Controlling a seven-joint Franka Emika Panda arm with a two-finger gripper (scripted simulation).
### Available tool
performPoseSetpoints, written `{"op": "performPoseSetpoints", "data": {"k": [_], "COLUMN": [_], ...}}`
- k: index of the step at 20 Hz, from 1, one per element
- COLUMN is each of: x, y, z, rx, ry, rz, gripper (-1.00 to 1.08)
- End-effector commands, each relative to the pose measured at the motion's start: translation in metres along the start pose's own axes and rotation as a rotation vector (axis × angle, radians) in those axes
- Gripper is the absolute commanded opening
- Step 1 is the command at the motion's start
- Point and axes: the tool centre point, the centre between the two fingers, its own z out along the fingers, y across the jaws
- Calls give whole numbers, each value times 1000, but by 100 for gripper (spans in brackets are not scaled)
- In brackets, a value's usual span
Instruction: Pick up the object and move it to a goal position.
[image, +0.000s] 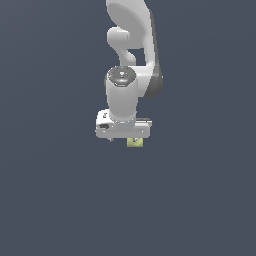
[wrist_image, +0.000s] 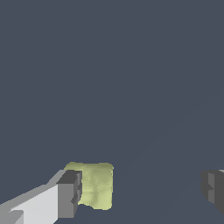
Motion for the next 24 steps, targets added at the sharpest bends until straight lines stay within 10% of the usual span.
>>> {"op": "performPoseSetpoints", "data": {"k": [1,24], "x": [-1,-27], "y": [-1,-20], "z": [1,30], "rx": [0,2], "ry": [0,-7], "rz": [-24,-607], "gripper": [100,100]}}
